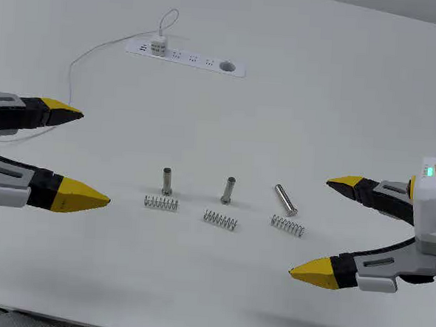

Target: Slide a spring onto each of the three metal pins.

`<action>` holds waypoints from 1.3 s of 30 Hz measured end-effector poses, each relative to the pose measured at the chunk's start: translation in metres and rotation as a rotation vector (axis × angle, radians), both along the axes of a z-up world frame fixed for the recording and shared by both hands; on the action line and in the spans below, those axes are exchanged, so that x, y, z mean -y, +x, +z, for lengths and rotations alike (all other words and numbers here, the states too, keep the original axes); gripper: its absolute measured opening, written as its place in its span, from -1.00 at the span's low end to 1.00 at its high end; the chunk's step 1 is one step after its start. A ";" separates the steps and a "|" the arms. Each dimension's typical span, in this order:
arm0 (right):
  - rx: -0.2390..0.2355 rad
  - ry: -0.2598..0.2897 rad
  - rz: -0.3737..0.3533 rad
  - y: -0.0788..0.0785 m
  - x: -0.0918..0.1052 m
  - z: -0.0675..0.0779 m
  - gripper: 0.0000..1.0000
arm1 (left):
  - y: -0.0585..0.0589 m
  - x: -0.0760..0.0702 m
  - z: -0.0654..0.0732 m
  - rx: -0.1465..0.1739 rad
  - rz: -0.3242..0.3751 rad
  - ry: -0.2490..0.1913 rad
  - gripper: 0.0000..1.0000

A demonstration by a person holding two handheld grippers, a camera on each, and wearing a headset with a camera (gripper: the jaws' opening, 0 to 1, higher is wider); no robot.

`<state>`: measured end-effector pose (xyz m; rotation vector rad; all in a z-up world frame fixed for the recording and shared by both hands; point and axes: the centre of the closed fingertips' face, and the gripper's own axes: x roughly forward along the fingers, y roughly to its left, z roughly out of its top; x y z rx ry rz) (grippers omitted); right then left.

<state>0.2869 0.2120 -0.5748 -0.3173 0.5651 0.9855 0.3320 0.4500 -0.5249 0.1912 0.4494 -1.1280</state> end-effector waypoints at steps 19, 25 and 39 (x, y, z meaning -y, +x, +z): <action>-0.007 -0.011 -0.008 -0.002 0.002 -0.002 0.86 | -0.004 0.001 -0.002 -0.014 -0.012 0.004 0.77; -0.006 -0.010 -0.018 -0.001 0.003 -0.001 0.86 | -0.004 -0.001 -0.006 -0.019 -0.007 0.023 0.83; 0.016 -0.014 -0.046 0.009 0.004 0.003 0.83 | -0.005 -0.004 -0.009 -0.025 -0.010 0.022 0.82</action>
